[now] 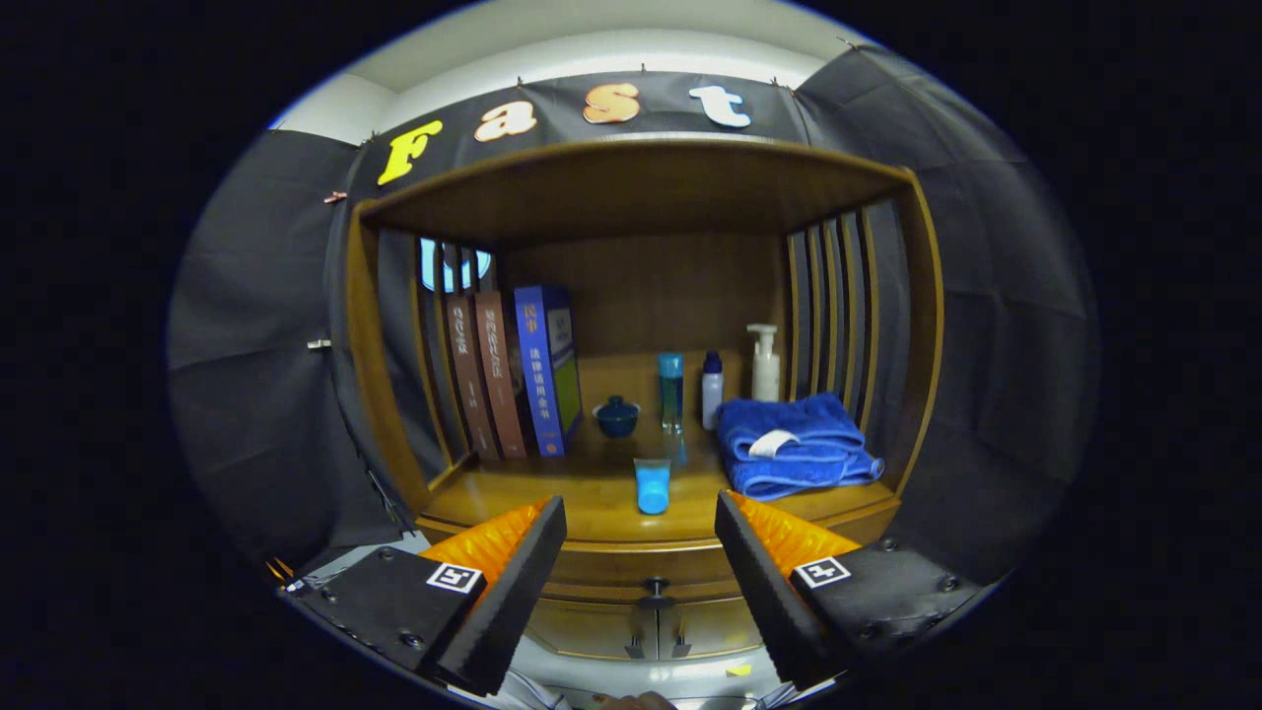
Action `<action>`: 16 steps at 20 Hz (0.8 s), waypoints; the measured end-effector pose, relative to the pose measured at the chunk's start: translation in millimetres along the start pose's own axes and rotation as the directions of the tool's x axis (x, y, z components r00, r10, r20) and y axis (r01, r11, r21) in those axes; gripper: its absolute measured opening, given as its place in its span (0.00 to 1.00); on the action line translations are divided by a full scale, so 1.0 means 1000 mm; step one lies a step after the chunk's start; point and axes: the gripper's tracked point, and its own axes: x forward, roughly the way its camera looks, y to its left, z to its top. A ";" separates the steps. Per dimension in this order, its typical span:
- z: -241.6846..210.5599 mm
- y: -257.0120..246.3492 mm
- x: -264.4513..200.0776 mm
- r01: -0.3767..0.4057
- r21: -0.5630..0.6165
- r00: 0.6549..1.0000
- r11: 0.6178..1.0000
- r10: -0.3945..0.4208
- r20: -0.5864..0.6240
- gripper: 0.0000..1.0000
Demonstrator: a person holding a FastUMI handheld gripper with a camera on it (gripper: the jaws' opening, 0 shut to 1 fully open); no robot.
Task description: Pull open the drawer, take out the items inside it, and place them on the countertop above the cabinet.
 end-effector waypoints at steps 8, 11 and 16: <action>0.066 0.011 -0.055 -0.003 -0.003 0.984 1.000 0.004 0.178 0.99; 0.079 0.016 -0.066 0.003 -0.007 0.977 1.000 -0.002 0.214 0.99; 0.086 0.021 -0.072 0.007 -0.017 0.973 1.000 -0.003 0.232 0.99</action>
